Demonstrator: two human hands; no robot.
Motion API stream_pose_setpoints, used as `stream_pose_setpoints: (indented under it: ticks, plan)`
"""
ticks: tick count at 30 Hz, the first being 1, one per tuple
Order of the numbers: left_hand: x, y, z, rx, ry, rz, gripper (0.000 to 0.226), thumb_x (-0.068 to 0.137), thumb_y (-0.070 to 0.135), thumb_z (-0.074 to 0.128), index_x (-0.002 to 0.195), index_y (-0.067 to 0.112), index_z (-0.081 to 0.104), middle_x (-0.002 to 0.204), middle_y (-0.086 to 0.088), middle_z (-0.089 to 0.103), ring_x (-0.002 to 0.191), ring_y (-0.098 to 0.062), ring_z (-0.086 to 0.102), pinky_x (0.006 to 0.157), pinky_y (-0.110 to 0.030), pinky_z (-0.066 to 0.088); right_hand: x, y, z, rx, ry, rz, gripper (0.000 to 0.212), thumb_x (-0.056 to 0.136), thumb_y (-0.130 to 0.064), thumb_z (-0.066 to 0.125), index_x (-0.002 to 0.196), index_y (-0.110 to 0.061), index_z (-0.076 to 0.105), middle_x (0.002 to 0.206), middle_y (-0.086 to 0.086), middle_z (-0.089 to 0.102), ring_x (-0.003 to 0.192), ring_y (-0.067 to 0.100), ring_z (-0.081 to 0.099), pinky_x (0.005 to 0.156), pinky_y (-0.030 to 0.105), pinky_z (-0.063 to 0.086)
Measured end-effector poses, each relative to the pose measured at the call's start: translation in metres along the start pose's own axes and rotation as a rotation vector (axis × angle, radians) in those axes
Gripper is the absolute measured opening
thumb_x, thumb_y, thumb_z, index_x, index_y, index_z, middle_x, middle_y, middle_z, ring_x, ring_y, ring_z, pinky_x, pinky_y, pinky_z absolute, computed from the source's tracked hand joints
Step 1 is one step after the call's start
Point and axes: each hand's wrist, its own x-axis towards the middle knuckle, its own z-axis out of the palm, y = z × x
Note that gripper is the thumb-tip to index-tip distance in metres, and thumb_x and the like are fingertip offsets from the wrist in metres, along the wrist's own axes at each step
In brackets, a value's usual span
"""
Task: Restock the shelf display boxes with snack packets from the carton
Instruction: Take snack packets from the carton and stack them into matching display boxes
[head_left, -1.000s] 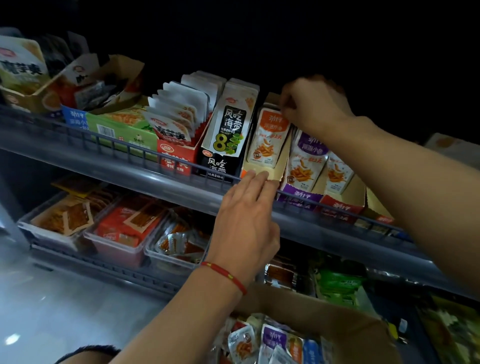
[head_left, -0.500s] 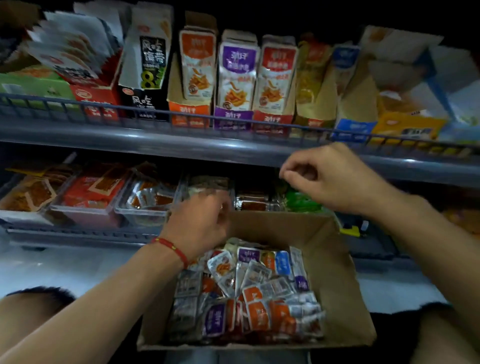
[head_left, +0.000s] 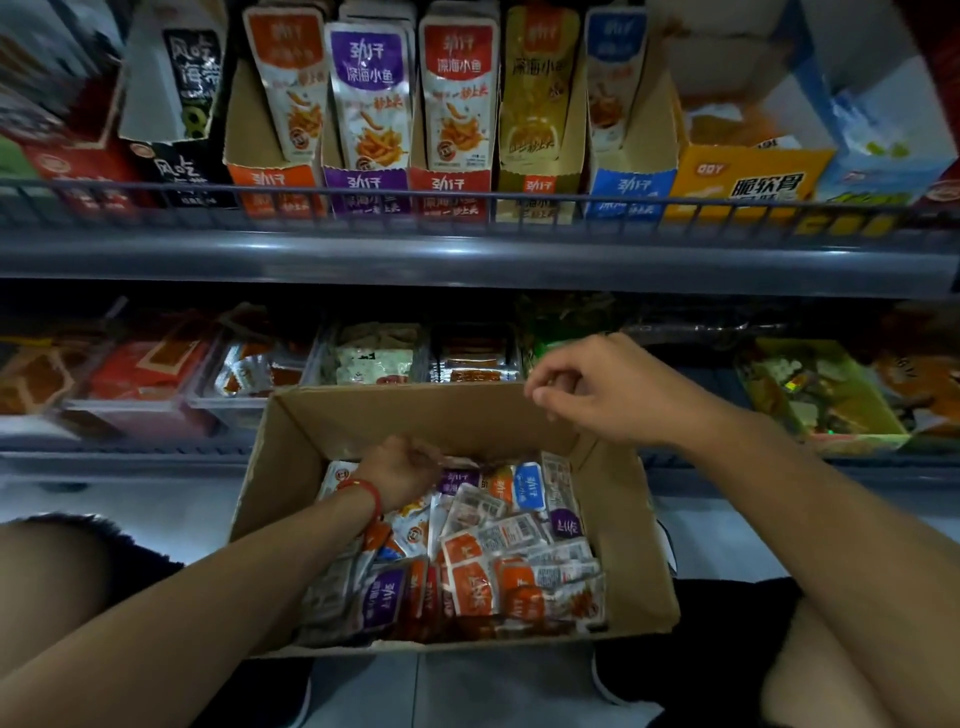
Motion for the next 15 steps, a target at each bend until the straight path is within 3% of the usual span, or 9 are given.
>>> stream_pose_setpoints:
  ticks: [2, 4, 9, 12, 15]
  plan:
    - [-0.004, -0.001, 0.003, -0.156, 0.099, -0.005, 0.013, 0.091, 0.024, 0.067, 0.084, 0.017, 0.076, 0.091, 0.002, 0.076, 0.085, -0.014, 0.07, 0.077, -0.03, 0.06, 0.0, 0.003, -0.002, 0.019, -0.017, 0.019, 0.014, 0.1, -0.03, 0.062, 0.108, -0.029, 0.073, 0.079, -0.009, 0.074, 0.074, 0.001, 0.067, 0.078, 0.035, 0.059]
    - [-0.019, 0.005, -0.001, -0.292, 0.169, -0.003, 0.004, 0.086, 0.025, 0.078, 0.082, 0.023, 0.08, 0.085, 0.007, 0.077, 0.082, -0.013, 0.073, 0.08, -0.038, 0.062, 0.0, 0.007, -0.002, 0.038, -0.053, 0.033, 0.013, 0.099, -0.03, 0.063, 0.108, -0.029, 0.073, 0.08, -0.009, 0.074, 0.076, 0.001, 0.068, 0.079, 0.036, 0.059]
    - [-0.065, 0.042, -0.021, -0.667, 0.191, 0.066, 0.009, 0.084, 0.002, 0.076, 0.089, 0.007, 0.07, 0.09, -0.007, 0.078, 0.077, -0.02, 0.076, 0.072, -0.037, 0.061, 0.003, 0.008, 0.0, 0.009, -0.227, 0.134, 0.017, 0.097, -0.038, 0.065, 0.104, -0.026, 0.075, 0.093, -0.011, 0.074, 0.083, 0.002, 0.07, 0.086, 0.036, 0.06]
    - [-0.082, 0.061, -0.037, -0.879, 0.231, 0.148, 0.018, 0.085, -0.004, 0.073, 0.092, 0.002, 0.057, 0.09, -0.012, 0.078, 0.083, -0.028, 0.076, 0.067, -0.038, 0.061, 0.003, 0.003, 0.005, 0.024, -0.384, 0.299, 0.037, 0.097, -0.052, 0.06, 0.109, -0.018, 0.071, 0.096, 0.001, 0.076, 0.077, 0.014, 0.075, 0.074, 0.035, 0.063]
    - [-0.091, 0.073, -0.047, -1.086, 0.21, 0.209, 0.035, 0.084, -0.01, 0.07, 0.097, 0.011, 0.046, 0.096, -0.021, 0.076, 0.085, -0.035, 0.075, 0.061, -0.035, 0.062, 0.003, -0.003, 0.012, 0.35, -0.308, 0.351, 0.033, 0.101, -0.038, 0.059, 0.126, -0.018, 0.063, 0.106, 0.004, 0.076, 0.078, 0.02, 0.076, 0.064, 0.031, 0.062]
